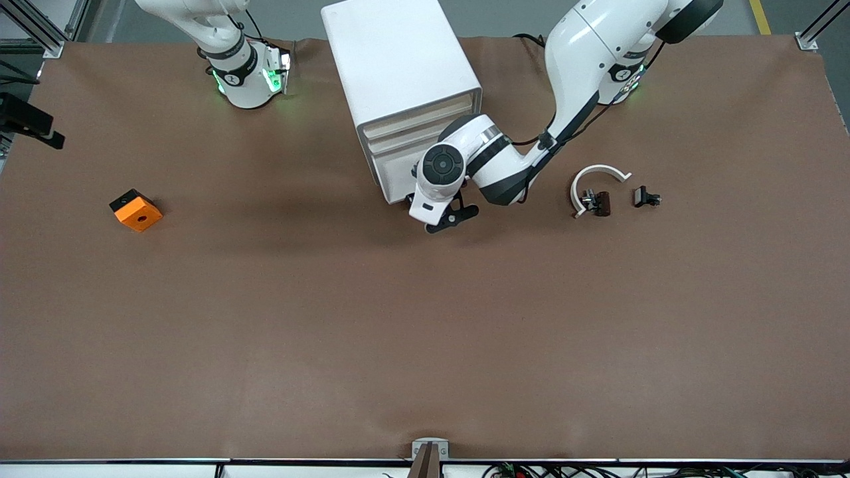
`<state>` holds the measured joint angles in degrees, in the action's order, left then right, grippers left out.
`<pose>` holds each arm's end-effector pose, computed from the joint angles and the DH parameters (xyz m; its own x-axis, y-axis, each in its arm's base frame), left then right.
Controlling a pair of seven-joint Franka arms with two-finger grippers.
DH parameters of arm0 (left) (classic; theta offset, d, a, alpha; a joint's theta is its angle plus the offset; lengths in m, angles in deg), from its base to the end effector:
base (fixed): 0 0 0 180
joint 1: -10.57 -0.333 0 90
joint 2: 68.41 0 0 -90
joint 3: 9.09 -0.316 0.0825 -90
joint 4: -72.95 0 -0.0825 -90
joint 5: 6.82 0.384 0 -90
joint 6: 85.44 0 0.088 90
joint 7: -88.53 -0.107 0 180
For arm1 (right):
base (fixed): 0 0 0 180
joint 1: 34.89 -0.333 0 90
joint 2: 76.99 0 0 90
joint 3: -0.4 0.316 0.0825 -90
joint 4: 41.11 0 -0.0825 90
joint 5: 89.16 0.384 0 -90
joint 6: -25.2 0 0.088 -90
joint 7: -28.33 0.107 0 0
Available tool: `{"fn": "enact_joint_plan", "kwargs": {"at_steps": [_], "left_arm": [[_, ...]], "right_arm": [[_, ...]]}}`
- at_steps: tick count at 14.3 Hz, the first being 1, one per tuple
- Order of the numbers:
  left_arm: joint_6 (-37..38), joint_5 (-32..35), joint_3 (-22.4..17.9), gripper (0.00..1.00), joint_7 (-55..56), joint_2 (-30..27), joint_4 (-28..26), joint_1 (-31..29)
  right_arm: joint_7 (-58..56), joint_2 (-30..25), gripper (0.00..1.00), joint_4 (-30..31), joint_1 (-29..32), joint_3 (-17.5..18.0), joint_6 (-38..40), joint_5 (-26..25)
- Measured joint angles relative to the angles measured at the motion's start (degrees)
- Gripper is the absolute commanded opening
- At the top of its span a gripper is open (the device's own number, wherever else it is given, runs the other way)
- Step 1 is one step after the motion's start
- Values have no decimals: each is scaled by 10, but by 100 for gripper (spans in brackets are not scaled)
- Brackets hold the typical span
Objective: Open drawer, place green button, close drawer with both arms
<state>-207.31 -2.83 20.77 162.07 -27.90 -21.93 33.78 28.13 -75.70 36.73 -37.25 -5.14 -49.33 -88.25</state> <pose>0.4328 -0.5072 0.2304 0.8747 0.3780 -0.3034 0.3776 -0.9239 -0.0626 0.5296 -0.0266 0.6869 0.9956 -0.0477 -0.0800 -0.0490 -0.9987 -0.0137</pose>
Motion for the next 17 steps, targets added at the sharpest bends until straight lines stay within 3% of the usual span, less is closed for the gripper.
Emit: {"fn": "enact_joint_plan", "kwargs": {"at_steps": [12, 17], "left_arm": [[3, -9, 38, 100, 42, 8, -8, 0], [3, -9, 58, 100, 63, 15, -9, 2]], "right_arm": [[23, -69, 100, 97, -16, -4, -49, -4], [26, -88, 100, 126, 6, -5, -60, -4]]}}
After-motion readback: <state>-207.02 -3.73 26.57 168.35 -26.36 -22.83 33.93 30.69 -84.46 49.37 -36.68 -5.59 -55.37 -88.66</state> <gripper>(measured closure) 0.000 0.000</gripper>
